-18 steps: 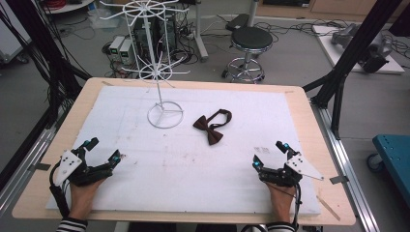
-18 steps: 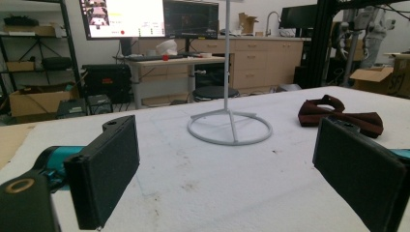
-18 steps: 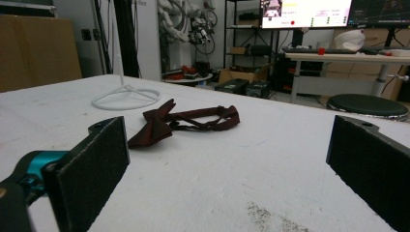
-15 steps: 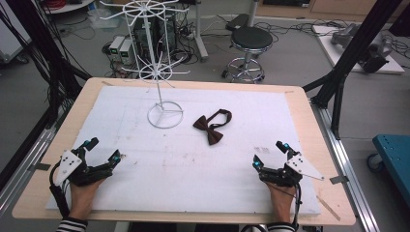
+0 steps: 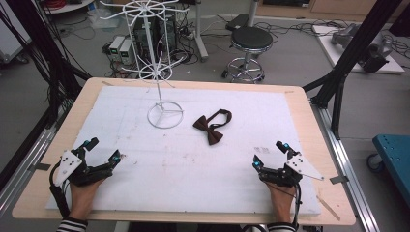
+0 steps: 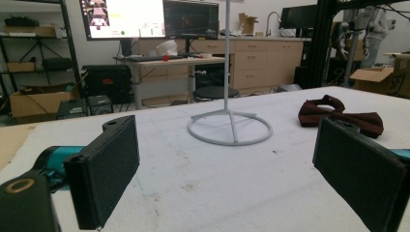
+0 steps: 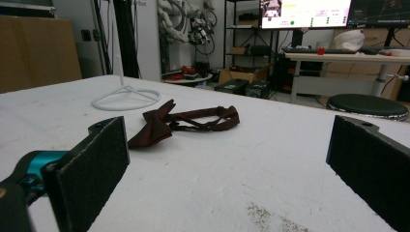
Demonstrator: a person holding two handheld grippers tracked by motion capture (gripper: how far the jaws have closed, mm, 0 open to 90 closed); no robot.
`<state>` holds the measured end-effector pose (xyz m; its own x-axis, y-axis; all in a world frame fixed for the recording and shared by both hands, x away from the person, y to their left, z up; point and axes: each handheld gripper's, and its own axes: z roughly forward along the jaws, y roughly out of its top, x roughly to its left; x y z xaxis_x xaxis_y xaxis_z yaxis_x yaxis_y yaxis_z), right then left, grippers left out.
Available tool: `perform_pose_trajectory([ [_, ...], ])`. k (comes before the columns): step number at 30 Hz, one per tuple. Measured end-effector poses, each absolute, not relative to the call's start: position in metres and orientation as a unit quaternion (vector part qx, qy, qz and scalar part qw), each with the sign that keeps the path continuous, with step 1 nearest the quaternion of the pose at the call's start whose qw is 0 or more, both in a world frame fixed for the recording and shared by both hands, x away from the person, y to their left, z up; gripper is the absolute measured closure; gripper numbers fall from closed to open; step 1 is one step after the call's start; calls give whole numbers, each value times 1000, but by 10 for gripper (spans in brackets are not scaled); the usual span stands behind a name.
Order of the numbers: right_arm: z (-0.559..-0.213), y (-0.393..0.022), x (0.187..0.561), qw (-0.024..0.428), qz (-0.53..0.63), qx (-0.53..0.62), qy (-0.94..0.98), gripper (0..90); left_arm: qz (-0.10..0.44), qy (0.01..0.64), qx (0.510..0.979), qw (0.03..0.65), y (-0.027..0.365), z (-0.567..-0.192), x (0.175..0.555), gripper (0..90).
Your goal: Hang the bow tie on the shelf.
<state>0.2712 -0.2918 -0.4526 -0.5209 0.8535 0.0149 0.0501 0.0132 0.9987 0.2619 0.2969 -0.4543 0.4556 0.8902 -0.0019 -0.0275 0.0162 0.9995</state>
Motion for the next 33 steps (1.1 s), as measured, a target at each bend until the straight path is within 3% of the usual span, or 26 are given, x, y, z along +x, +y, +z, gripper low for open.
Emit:
perform_pose_trajectory([
  [12, -450, -295, 274, 316, 608, 375, 624, 8, 374, 365, 591, 614, 297, -454, 262, 96],
  [20, -418, -289, 284, 321, 595, 360, 643, 8, 373, 365, 591, 615, 297, -454, 262, 96],
  [33, -377, -258, 328, 270, 537, 340, 723, 8, 373, 365, 591, 615, 297, -454, 262, 96],
])
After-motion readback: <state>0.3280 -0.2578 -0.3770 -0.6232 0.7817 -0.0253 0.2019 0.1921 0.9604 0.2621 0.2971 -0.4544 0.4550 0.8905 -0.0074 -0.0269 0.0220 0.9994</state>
